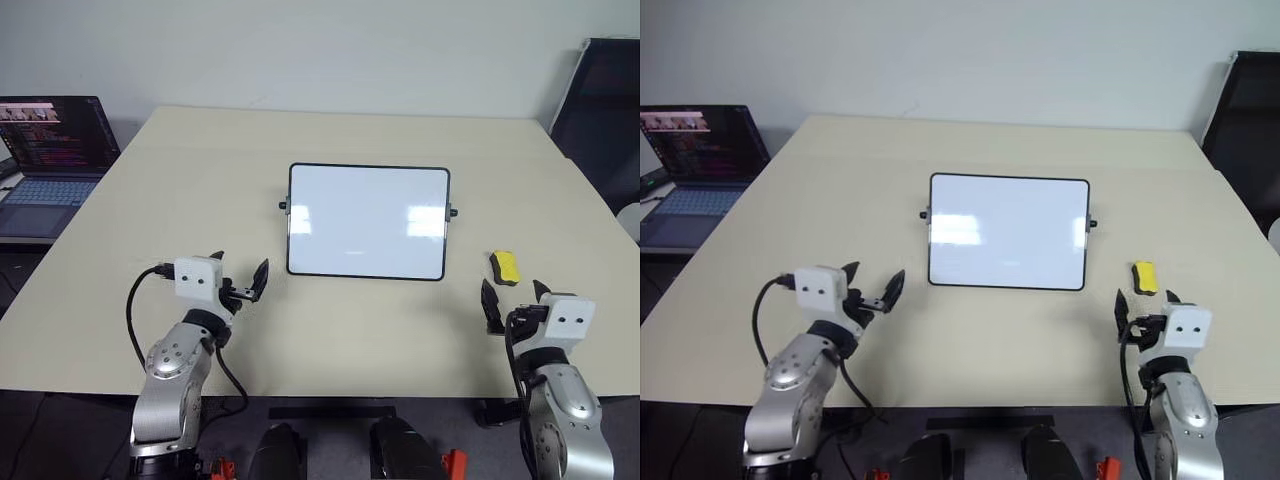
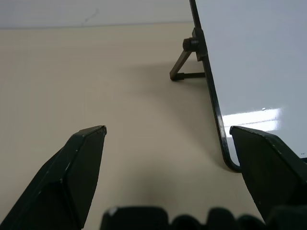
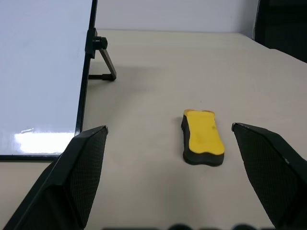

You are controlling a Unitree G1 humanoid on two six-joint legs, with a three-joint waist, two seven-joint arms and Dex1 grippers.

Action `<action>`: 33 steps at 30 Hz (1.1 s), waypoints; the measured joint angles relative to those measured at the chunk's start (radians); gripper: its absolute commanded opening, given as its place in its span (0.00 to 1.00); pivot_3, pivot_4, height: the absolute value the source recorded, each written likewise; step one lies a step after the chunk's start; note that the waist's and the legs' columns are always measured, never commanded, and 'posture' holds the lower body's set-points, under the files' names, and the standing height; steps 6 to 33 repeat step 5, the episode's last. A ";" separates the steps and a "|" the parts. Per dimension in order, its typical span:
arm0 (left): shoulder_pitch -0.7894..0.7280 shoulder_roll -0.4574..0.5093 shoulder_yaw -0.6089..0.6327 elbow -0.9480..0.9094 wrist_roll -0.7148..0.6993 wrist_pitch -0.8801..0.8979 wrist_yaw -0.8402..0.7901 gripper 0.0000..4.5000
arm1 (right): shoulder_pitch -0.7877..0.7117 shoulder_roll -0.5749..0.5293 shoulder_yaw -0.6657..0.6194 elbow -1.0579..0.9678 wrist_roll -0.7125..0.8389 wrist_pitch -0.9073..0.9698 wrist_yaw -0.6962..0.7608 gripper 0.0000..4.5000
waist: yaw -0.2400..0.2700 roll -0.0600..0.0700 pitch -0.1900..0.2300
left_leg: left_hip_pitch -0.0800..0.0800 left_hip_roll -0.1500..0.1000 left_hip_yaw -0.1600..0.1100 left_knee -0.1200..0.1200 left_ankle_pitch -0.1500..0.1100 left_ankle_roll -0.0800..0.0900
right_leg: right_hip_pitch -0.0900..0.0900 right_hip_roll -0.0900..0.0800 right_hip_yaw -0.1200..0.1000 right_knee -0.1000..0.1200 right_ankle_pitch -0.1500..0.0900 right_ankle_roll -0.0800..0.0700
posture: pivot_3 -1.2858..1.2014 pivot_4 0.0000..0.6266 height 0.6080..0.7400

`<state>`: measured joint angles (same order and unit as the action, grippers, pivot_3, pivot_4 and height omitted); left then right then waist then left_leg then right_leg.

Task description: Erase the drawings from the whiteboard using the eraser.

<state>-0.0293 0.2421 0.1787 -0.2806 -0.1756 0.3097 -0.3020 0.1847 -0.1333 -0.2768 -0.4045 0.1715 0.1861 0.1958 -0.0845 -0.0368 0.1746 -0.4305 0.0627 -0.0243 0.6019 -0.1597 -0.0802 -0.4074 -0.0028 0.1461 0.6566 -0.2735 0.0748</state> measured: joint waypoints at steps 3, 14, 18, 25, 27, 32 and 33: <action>0.005 0.009 -0.004 0.023 0.000 -0.017 -0.014 1.00 | 0.014 -0.001 -0.001 -0.028 0.010 0.017 -0.011 0.99 | 0.001 0.000 0.000 | -0.001 0.000 0.000 -0.002 0.002 0.003 | 0.002 0.000 0.000 0.002 0.000 0.000 | 0.52 0.24 1.00; 0.010 0.008 -0.021 0.029 0.000 -0.018 -0.015 1.00 | 0.030 -0.001 -0.001 -0.043 0.019 0.042 -0.020 0.99 | 0.003 0.000 0.000 | -0.002 0.000 0.000 -0.007 0.002 0.003 | 0.001 0.000 -0.001 0.002 -0.001 0.002 | 0.52 0.24 1.00; 0.010 0.008 -0.021 0.029 0.000 -0.018 -0.015 1.00 | 0.030 -0.001 -0.001 -0.043 0.019 0.042 -0.020 0.99 | 0.003 0.000 0.000 | -0.002 0.000 0.000 -0.007 0.002 0.003 | 0.001 0.000 -0.001 0.002 -0.001 0.002 | 0.52 0.24 1.00; 0.010 0.008 -0.021 0.029 0.000 -0.018 -0.015 1.00 | 0.030 -0.001 -0.001 -0.043 0.019 0.042 -0.020 0.99 | 0.003 0.000 0.000 | -0.002 0.000 0.000 -0.007 0.002 0.003 | 0.001 0.000 -0.001 0.002 -0.001 0.002 | 0.52 0.24 1.00; 0.010 0.008 -0.021 0.029 0.000 -0.018 -0.015 1.00 | 0.030 -0.001 -0.001 -0.043 0.019 0.042 -0.020 0.99 | 0.003 0.000 0.000 | -0.002 0.000 0.000 -0.007 0.002 0.003 | 0.001 0.000 -0.001 0.002 -0.001 0.002 | 0.52 0.24 1.00; 0.010 0.008 -0.021 0.029 0.000 -0.018 -0.015 1.00 | 0.030 -0.001 -0.001 -0.043 0.019 0.042 -0.020 0.99 | 0.003 0.000 0.000 | -0.002 0.000 0.000 -0.007 0.002 0.003 | 0.001 0.000 -0.001 0.002 -0.001 0.002 | 0.52 0.24 1.00; 0.010 0.008 -0.021 0.029 0.000 -0.018 -0.015 1.00 | 0.030 -0.001 -0.001 -0.043 0.019 0.042 -0.020 0.99 | 0.003 0.000 0.000 | -0.002 0.000 0.000 -0.007 0.002 0.003 | 0.001 0.000 -0.001 0.002 -0.001 0.002 | 0.52 0.24 1.00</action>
